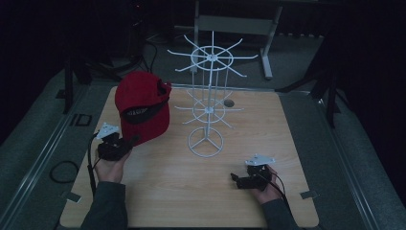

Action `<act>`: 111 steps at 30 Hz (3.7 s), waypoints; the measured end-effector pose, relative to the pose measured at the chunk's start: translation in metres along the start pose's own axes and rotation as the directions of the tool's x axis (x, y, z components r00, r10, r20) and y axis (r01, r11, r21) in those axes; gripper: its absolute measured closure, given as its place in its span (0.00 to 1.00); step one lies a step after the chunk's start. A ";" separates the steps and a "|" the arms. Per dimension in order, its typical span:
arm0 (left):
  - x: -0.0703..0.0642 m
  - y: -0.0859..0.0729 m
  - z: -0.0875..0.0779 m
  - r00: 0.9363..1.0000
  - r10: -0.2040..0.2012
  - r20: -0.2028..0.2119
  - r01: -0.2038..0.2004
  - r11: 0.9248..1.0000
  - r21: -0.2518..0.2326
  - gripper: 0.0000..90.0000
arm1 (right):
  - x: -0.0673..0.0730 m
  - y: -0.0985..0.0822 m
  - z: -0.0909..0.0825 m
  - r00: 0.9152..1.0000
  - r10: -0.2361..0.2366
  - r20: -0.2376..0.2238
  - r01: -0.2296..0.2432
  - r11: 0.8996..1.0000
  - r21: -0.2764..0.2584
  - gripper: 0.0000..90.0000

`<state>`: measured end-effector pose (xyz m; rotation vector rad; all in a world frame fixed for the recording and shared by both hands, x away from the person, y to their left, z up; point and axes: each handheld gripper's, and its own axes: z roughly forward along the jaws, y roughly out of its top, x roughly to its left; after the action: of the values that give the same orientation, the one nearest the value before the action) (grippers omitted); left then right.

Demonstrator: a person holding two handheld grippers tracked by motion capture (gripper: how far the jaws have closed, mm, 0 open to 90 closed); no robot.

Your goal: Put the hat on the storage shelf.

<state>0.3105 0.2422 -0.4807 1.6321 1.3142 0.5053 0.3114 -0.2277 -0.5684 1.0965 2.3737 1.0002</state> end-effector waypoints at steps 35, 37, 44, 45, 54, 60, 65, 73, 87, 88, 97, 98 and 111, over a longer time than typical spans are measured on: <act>-0.008 0.034 -0.017 1.000 0.012 0.008 -0.011 0.997 -0.071 0.95 | 0.000 0.000 0.000 1.000 0.000 0.001 0.000 1.000 -0.002 0.15; -0.008 0.035 -0.019 1.000 0.012 0.009 -0.011 0.997 -0.079 0.95 | 0.000 0.000 0.000 1.000 0.002 0.001 -0.002 1.000 -0.002 0.15; -0.009 0.039 -0.025 1.000 0.014 0.011 -0.013 0.995 -0.102 0.95 | 0.000 0.000 0.000 1.000 0.003 0.001 -0.003 1.000 0.000 0.15; -0.009 0.040 -0.026 1.000 0.015 0.011 -0.014 0.995 -0.103 0.95 | 0.000 0.000 0.000 1.000 0.003 0.001 -0.003 1.000 -0.002 0.15; -0.011 0.044 -0.031 1.000 0.010 0.017 -0.007 0.992 -0.122 0.95 | 0.000 0.000 0.000 1.000 0.002 0.002 -0.002 1.000 -0.001 0.15; -0.013 0.047 -0.033 1.000 0.012 0.020 -0.009 0.991 -0.132 0.95 | 0.000 0.000 0.000 1.000 0.002 0.001 -0.002 1.000 -0.002 0.15; -0.015 0.050 -0.035 1.000 0.013 0.021 -0.010 0.990 -0.140 0.95 | 0.000 0.000 0.000 1.000 0.002 0.001 -0.002 1.000 0.000 0.15; -0.016 0.054 -0.038 0.999 0.011 0.031 -0.006 0.989 -0.150 0.95 | 0.000 0.000 0.000 1.000 0.002 0.001 -0.002 1.000 0.000 0.15; -0.020 0.063 -0.042 0.999 0.015 0.047 -0.006 0.983 -0.184 0.95 | 0.000 0.000 0.000 1.000 0.002 0.001 -0.002 1.000 -0.002 0.15; -0.020 0.064 -0.042 0.999 0.015 0.048 -0.006 0.982 -0.187 0.95 | 0.000 0.000 0.000 1.000 0.003 0.001 -0.003 1.000 -0.001 0.15; -0.023 0.070 -0.045 0.998 0.017 0.052 -0.006 0.980 -0.200 0.95 | 0.000 0.000 0.000 1.000 0.004 0.001 -0.004 1.000 0.000 0.15; -0.023 0.070 -0.045 0.998 0.019 0.053 -0.008 0.980 -0.201 0.95 | 0.000 0.000 0.000 1.000 0.004 0.001 -0.004 1.000 -0.001 0.15; -0.028 0.079 -0.050 0.997 0.024 0.072 -0.006 0.971 -0.238 0.95 | 0.000 0.000 0.000 1.000 0.002 0.001 -0.002 1.000 -0.002 0.15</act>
<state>0.3025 0.2389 -0.3832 1.4490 1.1404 0.5823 0.3112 -0.2276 -0.5684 1.0994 2.3708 1.0017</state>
